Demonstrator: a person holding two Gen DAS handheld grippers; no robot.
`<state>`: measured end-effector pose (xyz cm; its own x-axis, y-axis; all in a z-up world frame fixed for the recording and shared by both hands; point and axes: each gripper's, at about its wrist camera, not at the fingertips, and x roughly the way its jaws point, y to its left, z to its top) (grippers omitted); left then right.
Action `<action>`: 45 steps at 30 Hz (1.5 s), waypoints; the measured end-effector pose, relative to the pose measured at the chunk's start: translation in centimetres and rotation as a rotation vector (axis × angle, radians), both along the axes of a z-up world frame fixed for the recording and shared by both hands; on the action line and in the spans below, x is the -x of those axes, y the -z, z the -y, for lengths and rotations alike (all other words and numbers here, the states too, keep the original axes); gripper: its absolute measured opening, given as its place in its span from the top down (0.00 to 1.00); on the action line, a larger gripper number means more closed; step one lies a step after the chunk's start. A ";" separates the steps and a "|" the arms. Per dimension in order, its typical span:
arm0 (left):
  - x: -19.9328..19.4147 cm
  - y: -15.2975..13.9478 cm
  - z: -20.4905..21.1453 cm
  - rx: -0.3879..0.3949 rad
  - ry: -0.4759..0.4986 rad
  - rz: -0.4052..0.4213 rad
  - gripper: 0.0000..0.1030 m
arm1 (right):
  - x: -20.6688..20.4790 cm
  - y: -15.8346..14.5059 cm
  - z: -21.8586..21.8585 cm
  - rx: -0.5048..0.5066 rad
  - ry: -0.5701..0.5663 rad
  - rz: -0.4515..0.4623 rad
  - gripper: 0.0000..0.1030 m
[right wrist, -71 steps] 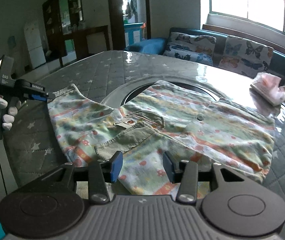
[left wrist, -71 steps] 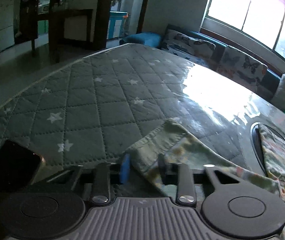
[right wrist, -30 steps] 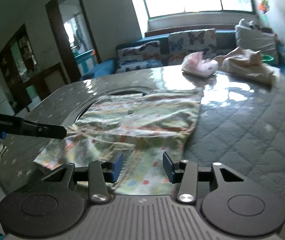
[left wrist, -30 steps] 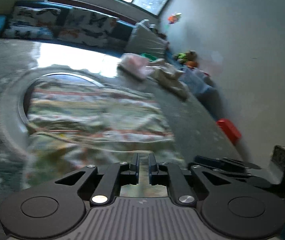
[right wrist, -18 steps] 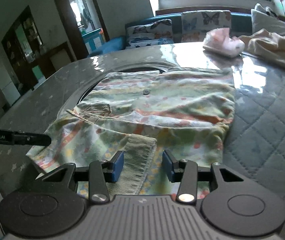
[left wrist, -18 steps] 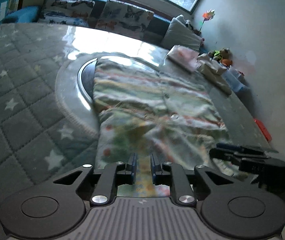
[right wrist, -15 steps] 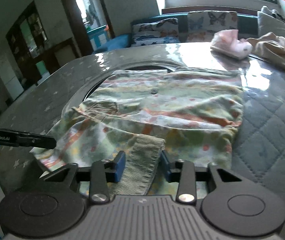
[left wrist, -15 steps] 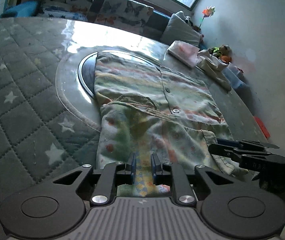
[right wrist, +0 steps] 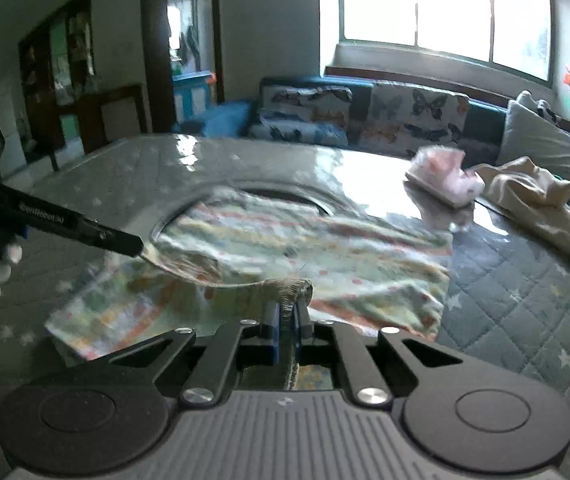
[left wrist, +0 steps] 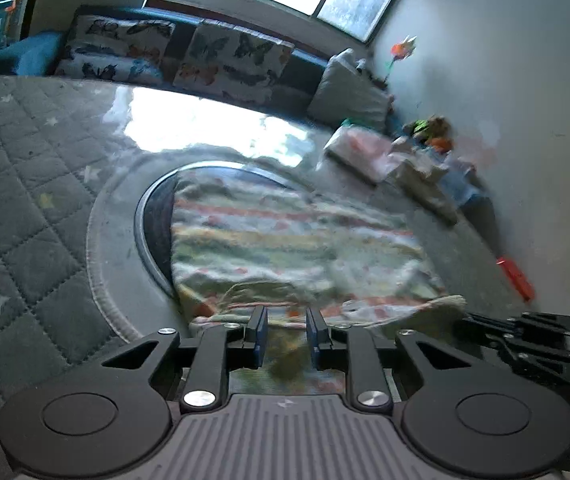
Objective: Fold clothes
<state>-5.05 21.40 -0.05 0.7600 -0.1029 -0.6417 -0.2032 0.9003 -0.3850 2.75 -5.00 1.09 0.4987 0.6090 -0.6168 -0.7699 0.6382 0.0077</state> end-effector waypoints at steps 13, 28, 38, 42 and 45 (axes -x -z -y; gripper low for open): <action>-0.7 1.9 -0.5 -0.035 -0.016 -0.039 0.78 | -0.9 2.2 -1.6 0.009 -0.071 -0.059 0.79; 2.4 0.3 6.6 -0.108 0.201 -0.004 0.76 | 3.3 2.3 0.9 0.072 -0.174 -0.049 0.68; 4.6 -0.5 9.1 -0.214 0.210 -0.025 0.58 | 5.0 1.8 2.9 0.089 -0.169 0.000 0.59; 6.0 -1.3 9.5 -0.198 0.175 -0.064 0.42 | 5.7 1.5 4.2 0.107 -0.160 0.026 0.52; 7.0 -1.6 9.7 -0.178 0.140 -0.111 0.26 | 6.4 1.5 5.1 0.128 -0.165 0.049 0.44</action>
